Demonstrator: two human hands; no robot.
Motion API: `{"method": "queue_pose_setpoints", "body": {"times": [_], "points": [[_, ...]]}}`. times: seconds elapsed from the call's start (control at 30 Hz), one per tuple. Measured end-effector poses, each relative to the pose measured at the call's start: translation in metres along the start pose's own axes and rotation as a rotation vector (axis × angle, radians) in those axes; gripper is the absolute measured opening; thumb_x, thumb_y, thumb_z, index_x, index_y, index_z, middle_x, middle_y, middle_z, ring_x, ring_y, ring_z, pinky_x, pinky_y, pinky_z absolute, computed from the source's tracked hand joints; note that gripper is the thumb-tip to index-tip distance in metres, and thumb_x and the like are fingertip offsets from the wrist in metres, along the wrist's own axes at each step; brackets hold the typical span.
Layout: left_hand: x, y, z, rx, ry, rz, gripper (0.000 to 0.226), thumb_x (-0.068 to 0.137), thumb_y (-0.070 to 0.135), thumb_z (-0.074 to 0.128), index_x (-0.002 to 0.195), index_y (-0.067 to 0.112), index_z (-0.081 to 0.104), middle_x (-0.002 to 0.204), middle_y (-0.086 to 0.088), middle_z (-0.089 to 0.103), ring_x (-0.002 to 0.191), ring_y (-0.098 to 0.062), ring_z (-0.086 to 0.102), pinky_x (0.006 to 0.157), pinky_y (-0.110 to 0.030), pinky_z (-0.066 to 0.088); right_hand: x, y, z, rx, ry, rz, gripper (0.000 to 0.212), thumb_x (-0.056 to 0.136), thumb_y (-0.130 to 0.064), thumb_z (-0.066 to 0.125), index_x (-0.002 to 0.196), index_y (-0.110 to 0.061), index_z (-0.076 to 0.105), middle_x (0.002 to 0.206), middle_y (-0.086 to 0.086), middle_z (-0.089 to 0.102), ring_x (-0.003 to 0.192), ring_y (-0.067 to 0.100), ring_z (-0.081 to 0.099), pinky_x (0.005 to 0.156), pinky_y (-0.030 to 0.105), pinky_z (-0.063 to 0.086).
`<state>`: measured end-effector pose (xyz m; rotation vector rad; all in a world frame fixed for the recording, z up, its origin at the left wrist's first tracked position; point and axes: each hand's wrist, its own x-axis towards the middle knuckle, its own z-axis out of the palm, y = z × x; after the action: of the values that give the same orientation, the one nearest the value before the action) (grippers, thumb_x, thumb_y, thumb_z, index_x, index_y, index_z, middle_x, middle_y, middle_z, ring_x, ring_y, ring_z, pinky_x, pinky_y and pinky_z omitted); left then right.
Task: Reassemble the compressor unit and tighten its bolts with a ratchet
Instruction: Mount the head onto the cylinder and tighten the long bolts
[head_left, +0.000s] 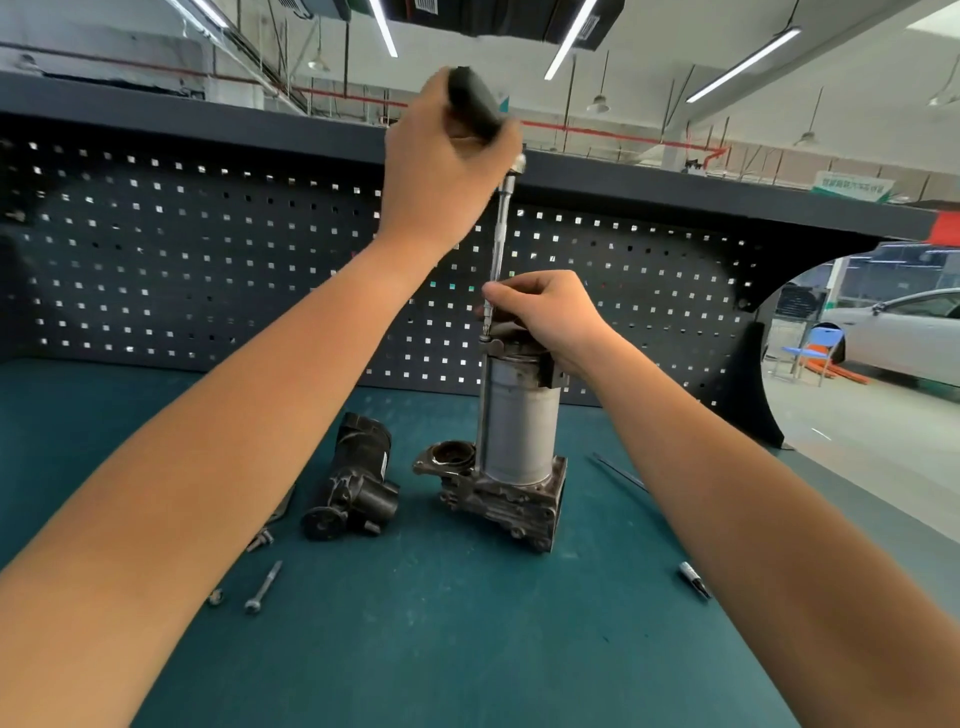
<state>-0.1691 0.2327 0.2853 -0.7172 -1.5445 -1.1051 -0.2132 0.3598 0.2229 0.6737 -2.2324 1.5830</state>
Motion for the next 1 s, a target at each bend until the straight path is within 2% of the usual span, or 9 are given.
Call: {"method": "queue_pose_setpoints", "body": {"times": [0.1, 0.2, 0.33, 0.43, 0.57, 0.63, 0.73, 0.87, 1.0], "points": [[0.010, -0.011, 0.000, -0.440, 0.093, -0.349, 0.008, 0.090, 0.009, 0.053, 0.082, 0.011, 0.055, 0.077, -0.003, 0.065, 0.074, -0.013, 0.065, 0.060, -0.021, 0.050, -0.002, 0.000, -0.001, -0.027, -0.033, -0.034, 0.015, 0.089, -0.025, 0.061, 0.076, -0.020, 0.067, 0.080, 0.007, 0.070, 0.064, 0.014, 0.061, 0.078, 0.039, 0.054], [0.022, -0.030, 0.001, -0.783, 0.193, -0.729, 0.017, 0.092, 0.014, 0.049, 0.104, 0.003, 0.053, 0.081, -0.006, 0.067, 0.070, -0.016, 0.069, 0.051, -0.020, 0.050, -0.005, -0.003, 0.003, -0.084, -0.112, -0.046, 0.016, 0.096, -0.026, 0.048, 0.091, -0.025, 0.063, 0.105, 0.015, 0.069, 0.071, 0.017, 0.049, 0.088, 0.044, 0.049], [0.026, -0.040, 0.003, -0.914, 0.151, -0.857, 0.014, 0.092, 0.018, 0.048, 0.096, 0.007, 0.056, 0.077, -0.004, 0.068, 0.066, -0.012, 0.069, 0.052, -0.019, 0.051, -0.006, -0.006, 0.005, -0.059, -0.138, -0.030, 0.019, 0.098, -0.019, 0.042, 0.104, -0.013, 0.059, 0.089, -0.006, 0.069, 0.075, 0.022, 0.048, 0.082, 0.041, 0.050], [0.021, -0.027, 0.008, -0.778, 0.199, -0.690, 0.006, 0.089, 0.011, 0.052, 0.092, 0.008, 0.056, 0.083, -0.006, 0.065, 0.078, -0.017, 0.066, 0.056, -0.023, 0.050, -0.005, -0.007, 0.006, -0.052, -0.108, 0.002, 0.021, 0.096, -0.017, 0.045, 0.082, -0.011, 0.060, 0.079, 0.001, 0.069, 0.074, 0.024, 0.050, 0.080, 0.045, 0.049], [-0.002, 0.000, 0.018, -0.005, 0.129, 0.029, 0.021, 0.087, 0.016, 0.058, 0.081, -0.003, 0.064, 0.069, -0.008, 0.064, 0.064, -0.012, 0.060, 0.063, -0.022, 0.049, -0.002, -0.006, 0.011, -0.063, -0.065, 0.001, 0.024, 0.095, -0.018, 0.049, 0.074, -0.013, 0.061, 0.075, 0.001, 0.069, 0.073, 0.022, 0.056, 0.080, 0.046, 0.053], [-0.005, 0.007, 0.019, 0.167, 0.079, 0.158, 0.030, 0.087, 0.023, 0.057, 0.076, -0.003, 0.066, 0.065, -0.007, 0.066, 0.060, -0.012, 0.061, 0.062, -0.023, 0.049, -0.002, -0.005, 0.011, -0.014, -0.045, 0.003, 0.022, 0.094, -0.018, 0.051, 0.075, -0.013, 0.061, 0.074, 0.001, 0.069, 0.070, 0.020, 0.058, 0.069, 0.037, 0.057], [0.006, 0.003, 0.010, -0.157, 0.068, -0.114, 0.023, 0.090, 0.016, 0.055, 0.070, 0.007, 0.063, 0.067, -0.004, 0.067, 0.069, -0.021, 0.064, 0.071, -0.034, 0.052, -0.003, -0.005, 0.008, 0.030, -0.078, 0.006, 0.020, 0.094, -0.019, 0.052, 0.080, -0.011, 0.062, 0.076, 0.000, 0.070, 0.062, 0.014, 0.056, 0.058, 0.024, 0.055], [0.023, -0.026, -0.002, -0.683, 0.212, -0.653, 0.010, 0.091, 0.014, 0.051, 0.084, 0.008, 0.055, 0.069, 0.001, 0.065, 0.070, -0.014, 0.067, 0.066, -0.030, 0.055, -0.004, -0.004, 0.006, -0.063, -0.119, -0.012, 0.019, 0.097, -0.023, 0.045, 0.094, -0.015, 0.062, 0.091, 0.000, 0.070, 0.071, 0.017, 0.055, 0.072, 0.032, 0.051], [0.030, -0.041, -0.009, -0.827, 0.322, -0.938, 0.019, 0.090, 0.020, 0.047, 0.079, 0.010, 0.059, 0.064, 0.000, 0.067, 0.060, -0.012, 0.069, 0.053, -0.021, 0.050, -0.006, -0.006, 0.007, -0.093, -0.129, -0.051, 0.022, 0.099, -0.023, 0.042, 0.091, -0.014, 0.061, 0.082, -0.001, 0.068, 0.080, 0.019, 0.059, 0.082, 0.040, 0.052]]}}
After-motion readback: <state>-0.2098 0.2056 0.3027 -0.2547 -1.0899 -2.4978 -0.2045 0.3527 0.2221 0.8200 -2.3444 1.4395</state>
